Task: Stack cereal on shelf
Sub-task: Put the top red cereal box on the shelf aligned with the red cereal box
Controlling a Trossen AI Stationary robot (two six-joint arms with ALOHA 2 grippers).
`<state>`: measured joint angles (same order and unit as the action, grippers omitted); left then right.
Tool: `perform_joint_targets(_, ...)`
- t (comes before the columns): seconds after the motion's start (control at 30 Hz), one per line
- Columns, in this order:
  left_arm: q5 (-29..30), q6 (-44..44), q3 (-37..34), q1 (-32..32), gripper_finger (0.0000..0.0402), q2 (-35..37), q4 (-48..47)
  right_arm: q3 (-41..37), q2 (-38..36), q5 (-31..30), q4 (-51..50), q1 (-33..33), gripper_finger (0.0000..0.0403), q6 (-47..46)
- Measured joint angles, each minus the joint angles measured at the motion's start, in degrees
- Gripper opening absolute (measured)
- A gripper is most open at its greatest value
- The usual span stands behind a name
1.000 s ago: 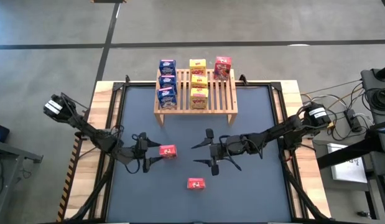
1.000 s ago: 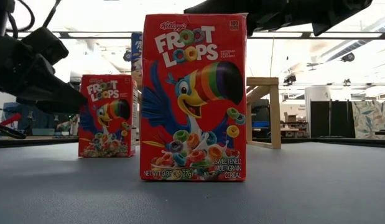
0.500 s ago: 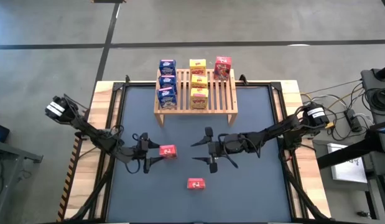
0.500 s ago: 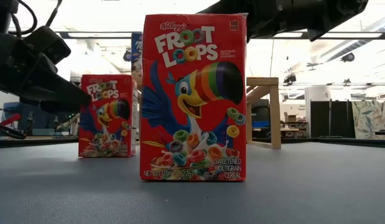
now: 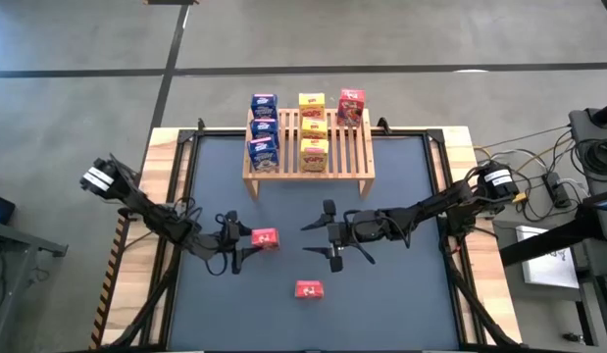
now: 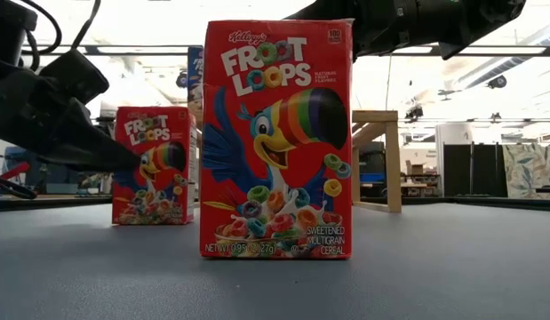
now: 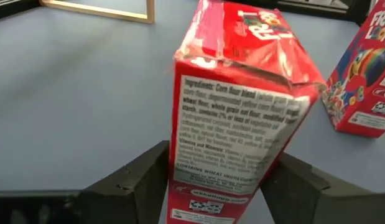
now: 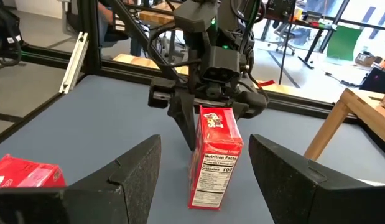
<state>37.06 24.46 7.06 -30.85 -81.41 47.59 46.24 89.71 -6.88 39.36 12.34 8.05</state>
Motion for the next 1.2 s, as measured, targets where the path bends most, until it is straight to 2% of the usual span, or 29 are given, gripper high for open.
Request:
perform_joint_targets(0.37,-0.1,-0.1,1.4,0.0,0.0165,-0.7,0.3,0.0,0.0,-0.1,-0.1,0.0,0.0233,-0.7)
perform_joint_targets(1.2,-0.6,-6.4,2.7,-0.1,0.0162,11.0,0.4,0.0,-0.4,-0.6,0.4,0.0,0.0233,-4.0)
